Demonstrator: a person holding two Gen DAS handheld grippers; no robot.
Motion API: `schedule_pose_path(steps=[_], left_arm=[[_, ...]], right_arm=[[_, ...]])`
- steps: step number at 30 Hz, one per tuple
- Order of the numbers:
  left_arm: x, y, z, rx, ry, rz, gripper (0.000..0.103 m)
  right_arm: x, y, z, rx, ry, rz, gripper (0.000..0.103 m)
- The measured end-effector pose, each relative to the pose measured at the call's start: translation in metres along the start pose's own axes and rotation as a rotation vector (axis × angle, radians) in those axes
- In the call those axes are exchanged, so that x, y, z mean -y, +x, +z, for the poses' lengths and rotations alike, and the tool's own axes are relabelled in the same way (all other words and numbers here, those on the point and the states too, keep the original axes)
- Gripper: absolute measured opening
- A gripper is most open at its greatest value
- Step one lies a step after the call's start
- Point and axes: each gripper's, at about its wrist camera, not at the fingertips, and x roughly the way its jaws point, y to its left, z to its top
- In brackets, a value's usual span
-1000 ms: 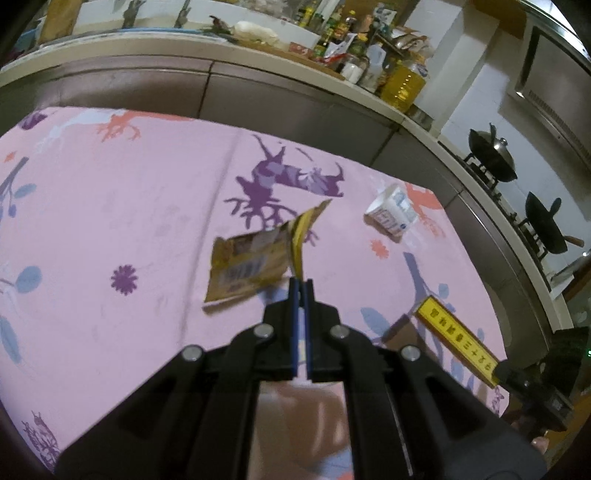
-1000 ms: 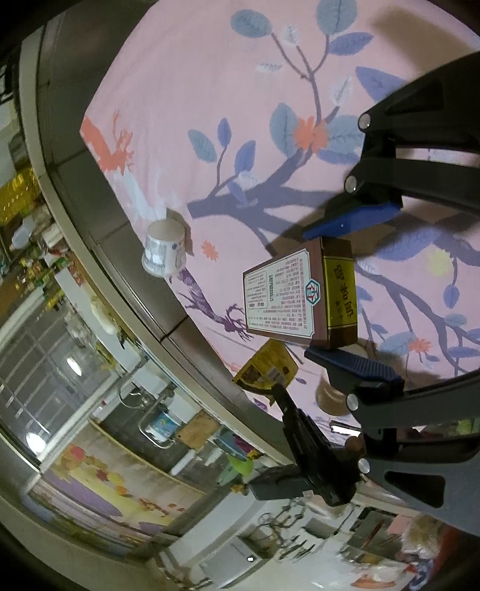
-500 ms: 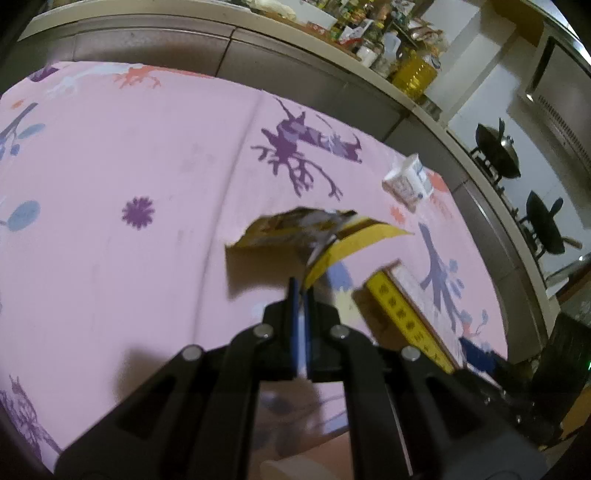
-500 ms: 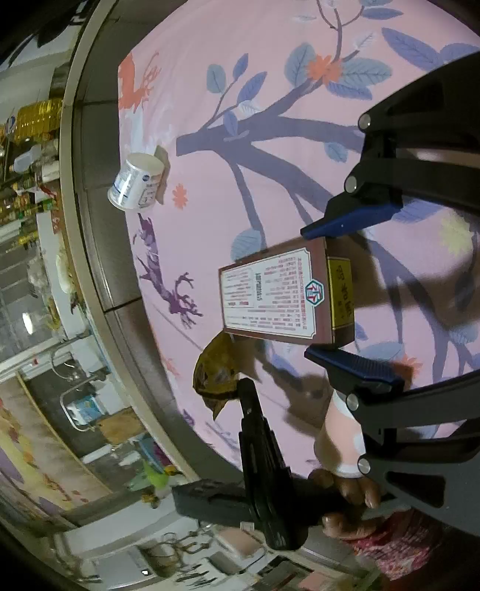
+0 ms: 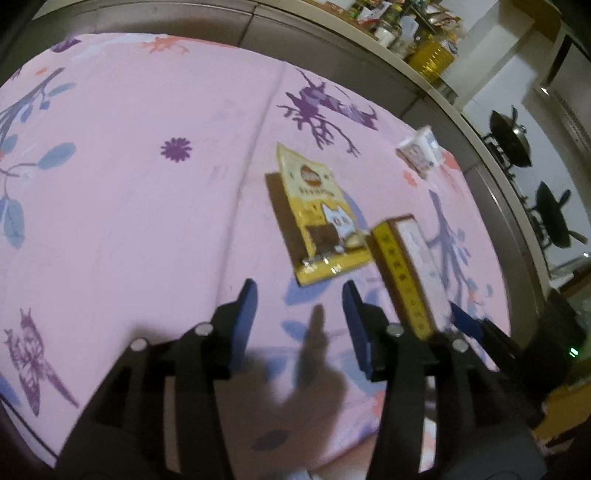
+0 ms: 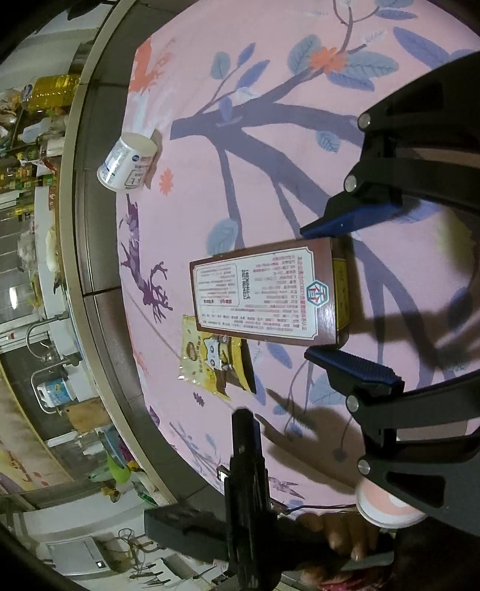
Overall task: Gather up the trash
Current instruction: 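Release the yellow packet onto the table and grasp the pink cup with the left tool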
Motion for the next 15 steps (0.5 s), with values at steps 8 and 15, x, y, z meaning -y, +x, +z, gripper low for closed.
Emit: schedule_pose_path(steps=[8, 15], left_arm=[[0.009, -0.027, -0.032, -0.28, 0.154, -0.149, 0.046], [-0.012, -0.032, -0.053, -0.462, -0.05, -0.357, 0.045]], right_arm=[[0.0, 0.001, -0.002, -0.005, -0.011, 0.011, 0.058], [0.003, 0.005, -0.003, -0.008, -0.011, 0.021, 0.059]])
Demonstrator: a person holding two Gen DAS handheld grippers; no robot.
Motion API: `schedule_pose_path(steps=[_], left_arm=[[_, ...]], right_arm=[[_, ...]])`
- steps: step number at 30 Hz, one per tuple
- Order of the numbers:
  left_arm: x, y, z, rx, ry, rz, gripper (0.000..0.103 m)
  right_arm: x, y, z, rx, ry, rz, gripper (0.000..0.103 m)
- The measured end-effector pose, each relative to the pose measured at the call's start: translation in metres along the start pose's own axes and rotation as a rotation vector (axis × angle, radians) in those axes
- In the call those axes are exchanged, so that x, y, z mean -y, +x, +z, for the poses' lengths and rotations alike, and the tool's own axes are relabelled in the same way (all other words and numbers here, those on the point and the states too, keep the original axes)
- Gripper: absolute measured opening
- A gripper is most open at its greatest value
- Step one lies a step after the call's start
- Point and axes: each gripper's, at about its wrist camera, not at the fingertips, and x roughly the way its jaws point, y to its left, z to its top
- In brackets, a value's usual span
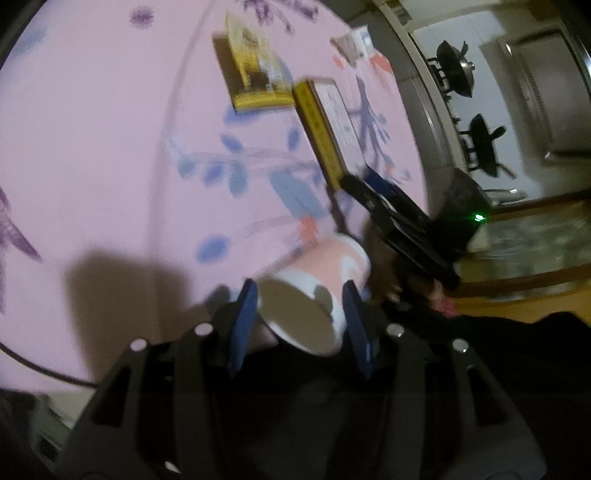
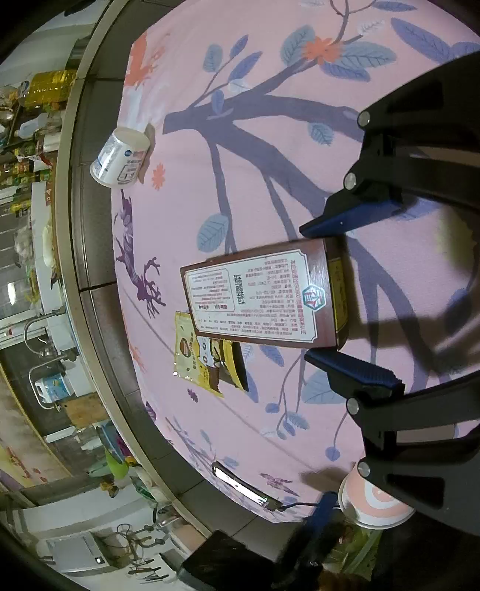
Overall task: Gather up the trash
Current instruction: 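Release the yellow packet onto the table and grasp the pink cup with the left tool, then carry the pink cup and brown box to the beige bin and release both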
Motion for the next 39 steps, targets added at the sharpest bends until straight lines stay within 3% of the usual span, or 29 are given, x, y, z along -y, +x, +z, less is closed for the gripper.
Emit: schedule_pose_path(steps=[4, 8, 10, 13, 19, 25, 31, 36, 39], left_arm=[[0.001, 0.024, -0.009, -0.074, -0.046, -0.097, 0.045], [0.005, 0.04, -0.008, -0.098, -0.068, -0.169, 0.012], [0.015, 0.035, -0.005, -0.068, -0.027, -0.136, 0.011], [0.033, 0.031, 0.007, -0.025, 0.021, -0.108, 0.002], [0.095, 0.049, 0.052, 0.026, 0.177, -0.076, 0.002], [0.179, 0.108, 0.097, -0.003, 0.38, -0.1, 0.002], [0.281, 0.204, 0.145, -0.077, 0.564, -0.102, 0.002], [0.363, 0.299, 0.178, -0.117, 0.701, -0.063, 0.002], [0.393, 0.354, 0.198, -0.113, 0.703, -0.026, 0.002]], right_arm=[[0.0, 0.001, -0.001, 0.005, -0.003, 0.005, 0.059], [-0.002, -0.004, -0.003, 0.008, -0.007, -0.018, 0.058], [0.004, -0.011, -0.005, 0.024, 0.022, -0.029, 0.058], [0.025, -0.026, -0.006, 0.054, 0.112, -0.006, 0.058], [0.064, -0.066, -0.01, 0.16, 0.216, -0.042, 0.058], [0.114, -0.12, -0.026, 0.295, 0.306, -0.172, 0.058], [0.194, -0.18, -0.055, 0.417, 0.498, -0.342, 0.058], [0.273, -0.218, -0.074, 0.433, 0.654, -0.461, 0.058], [0.319, -0.222, -0.072, 0.407, 0.691, -0.517, 0.059]])
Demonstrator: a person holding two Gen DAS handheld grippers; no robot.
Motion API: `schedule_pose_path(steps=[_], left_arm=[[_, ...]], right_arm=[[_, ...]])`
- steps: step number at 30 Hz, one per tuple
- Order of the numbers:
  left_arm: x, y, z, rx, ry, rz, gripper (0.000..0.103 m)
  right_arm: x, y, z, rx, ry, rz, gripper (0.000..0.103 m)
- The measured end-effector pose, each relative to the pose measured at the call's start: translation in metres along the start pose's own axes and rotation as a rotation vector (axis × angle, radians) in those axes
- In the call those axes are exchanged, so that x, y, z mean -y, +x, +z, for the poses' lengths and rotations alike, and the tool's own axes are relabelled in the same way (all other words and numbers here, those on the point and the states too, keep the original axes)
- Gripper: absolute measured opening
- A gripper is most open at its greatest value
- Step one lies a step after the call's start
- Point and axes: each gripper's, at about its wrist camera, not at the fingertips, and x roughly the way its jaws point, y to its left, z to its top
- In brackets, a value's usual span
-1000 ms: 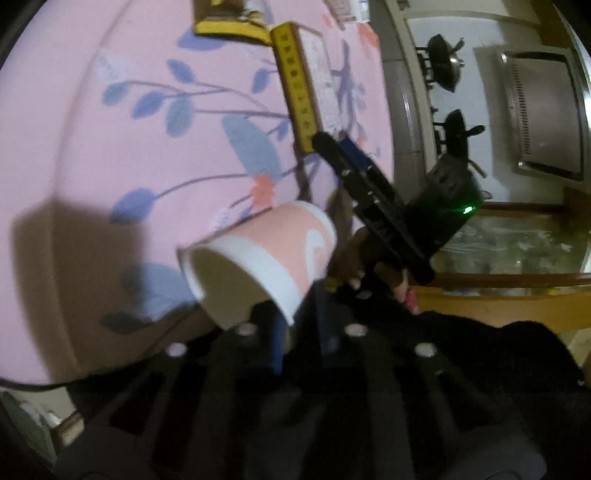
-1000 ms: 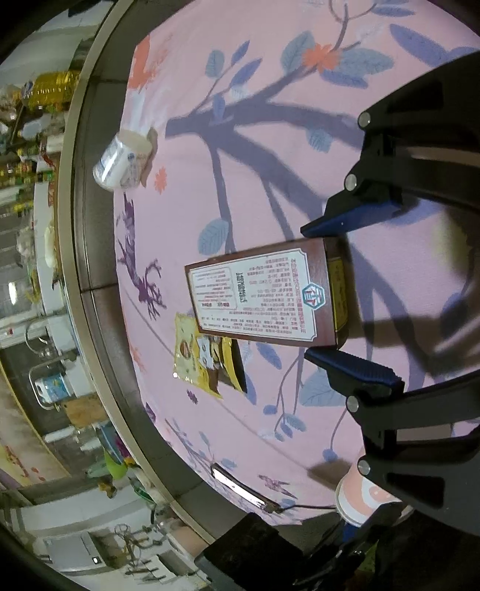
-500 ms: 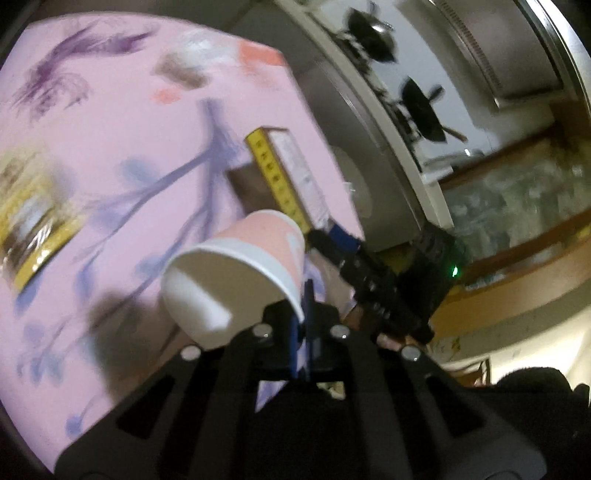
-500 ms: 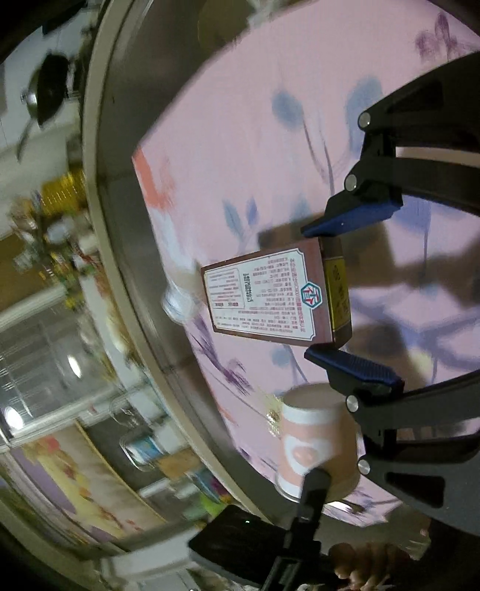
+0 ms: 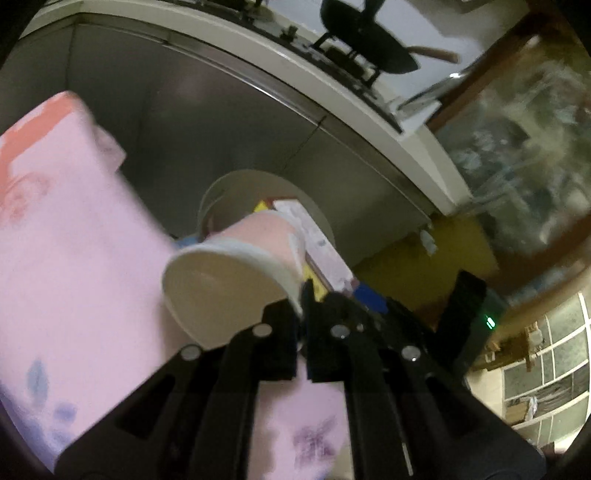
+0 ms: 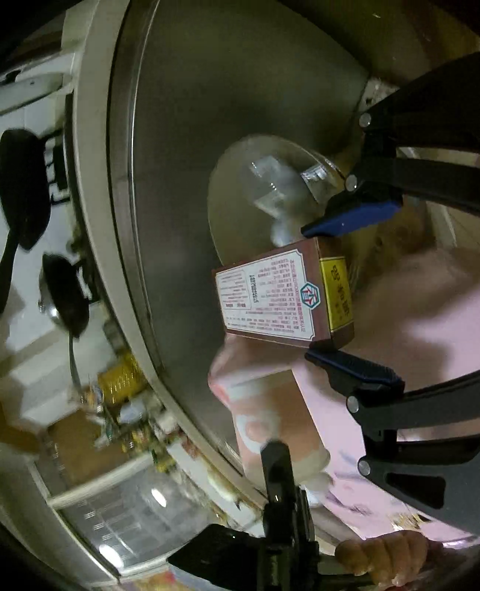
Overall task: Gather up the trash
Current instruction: 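Carry the pink cup and brown box to the beige bin and release both, then move both open tools from the bin back over the table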
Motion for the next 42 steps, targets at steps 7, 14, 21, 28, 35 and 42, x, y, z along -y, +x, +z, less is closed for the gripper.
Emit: schedule_pose_path(steps=[7, 14, 21, 28, 35, 42], left_arm=[[-0.016, 0.08, 0.024, -0.104, -0.07, 0.115, 0.03], [-0.017, 0.051, 0.015, -0.059, -0.087, 0.066, 0.03], [-0.008, -0.015, -0.034, 0.014, -0.039, 0.068, 0.03], [-0.026, -0.096, -0.121, 0.098, -0.006, 0.183, 0.03], [-0.08, -0.2, -0.214, 0.208, -0.122, 0.33, 0.03], [-0.156, -0.312, -0.314, 0.372, -0.451, 0.43, 0.03]], right_arm=[[0.034, 0.036, 0.007, -0.001, 0.106, -0.025, 0.076], [0.035, -0.011, -0.012, 0.147, 0.144, -0.049, 0.076], [-0.004, -0.04, -0.014, 0.199, 0.118, 0.057, 0.076], [-0.075, -0.033, -0.021, 0.112, -0.005, 0.197, 0.063], [-0.156, -0.005, -0.056, -0.07, -0.09, 0.325, 0.062], [-0.262, 0.019, -0.102, -0.236, -0.279, 0.453, 0.062]])
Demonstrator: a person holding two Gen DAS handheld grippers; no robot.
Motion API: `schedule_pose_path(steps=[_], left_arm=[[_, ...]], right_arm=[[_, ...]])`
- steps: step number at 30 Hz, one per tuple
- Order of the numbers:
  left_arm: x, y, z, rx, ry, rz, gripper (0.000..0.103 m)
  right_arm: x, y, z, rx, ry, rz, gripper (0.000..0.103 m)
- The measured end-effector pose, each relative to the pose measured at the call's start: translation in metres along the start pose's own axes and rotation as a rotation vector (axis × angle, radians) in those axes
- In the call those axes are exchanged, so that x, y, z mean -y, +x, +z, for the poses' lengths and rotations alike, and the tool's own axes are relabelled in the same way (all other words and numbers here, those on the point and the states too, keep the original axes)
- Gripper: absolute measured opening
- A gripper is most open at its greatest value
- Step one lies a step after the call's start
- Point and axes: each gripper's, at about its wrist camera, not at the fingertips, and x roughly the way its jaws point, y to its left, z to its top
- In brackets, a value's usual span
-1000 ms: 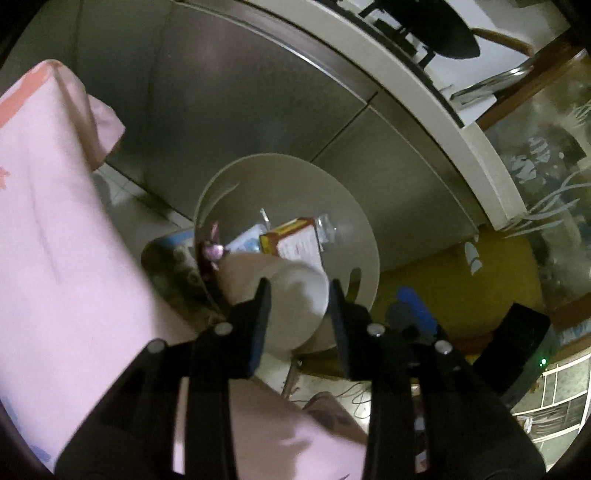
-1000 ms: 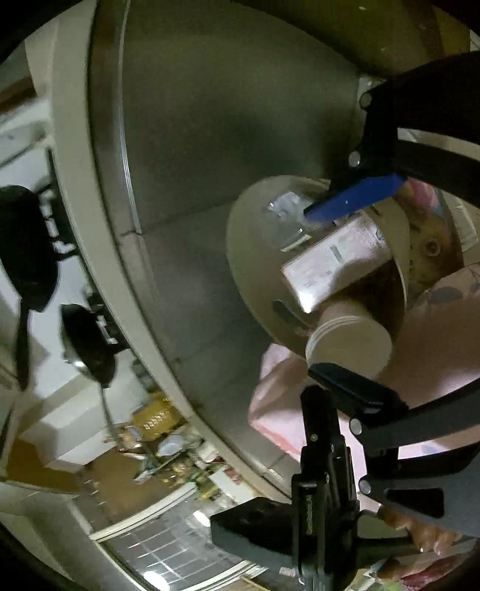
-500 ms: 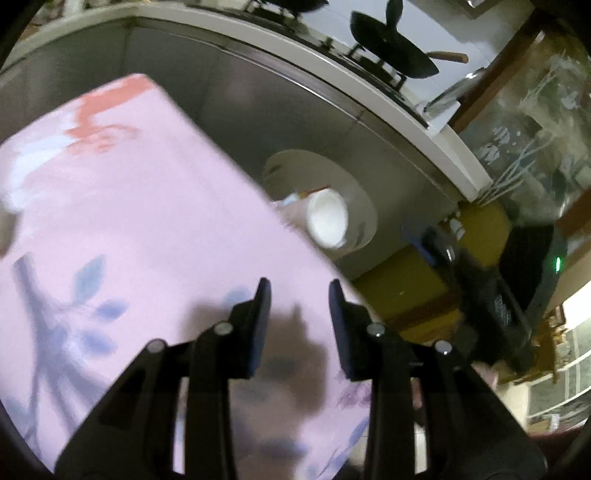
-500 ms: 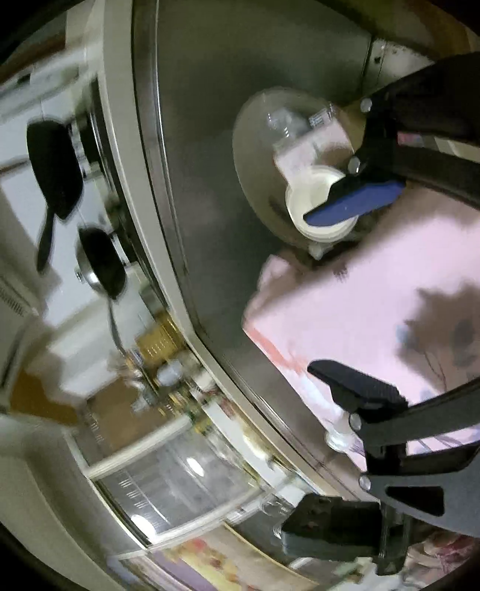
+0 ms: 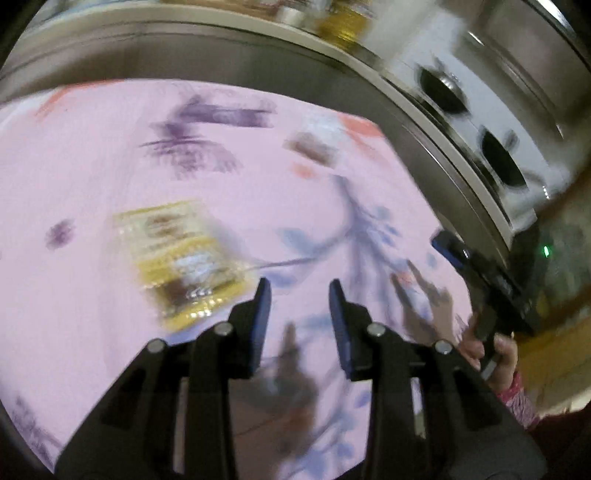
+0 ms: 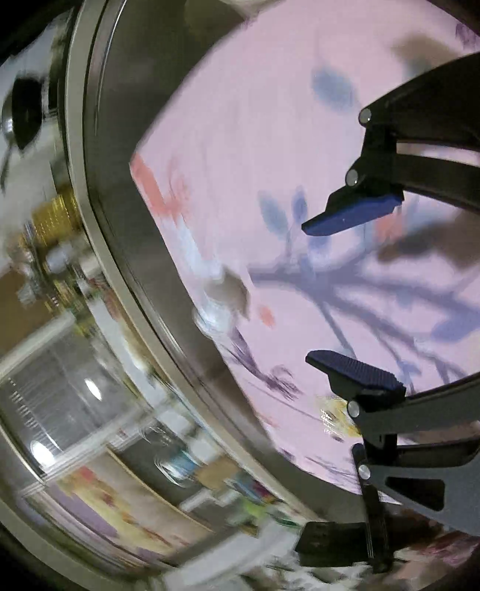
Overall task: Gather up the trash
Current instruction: 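Move both open tools from the bin back over the table, then grasp the yellow snack packet with the left tool while the right tool grasps the white yogurt cup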
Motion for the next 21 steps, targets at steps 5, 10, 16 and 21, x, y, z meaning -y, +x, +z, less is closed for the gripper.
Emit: schedule_pose_path(steps=[5, 10, 16, 21], left_arm=[[-0.067, -0.011, 0.005, 0.013, -0.196, -0.019, 0.031], [-0.086, -0.001, 0.017, 0.017, -0.257, -0.101, 0.031], [-0.096, 0.018, 0.024, 0.004, -0.305, -0.134, 0.031], [-0.098, 0.029, 0.026, 0.0, -0.32, -0.165, 0.031]], right_arm=[[-0.056, 0.049, -0.01, -0.12, -0.116, 0.041, 0.061], [-0.093, 0.076, -0.022, -0.192, -0.211, 0.06, 0.057], [-0.082, 0.081, 0.006, -0.142, -0.17, 0.0, 0.058], [-0.042, 0.092, 0.06, -0.048, -0.016, -0.083, 0.08]])
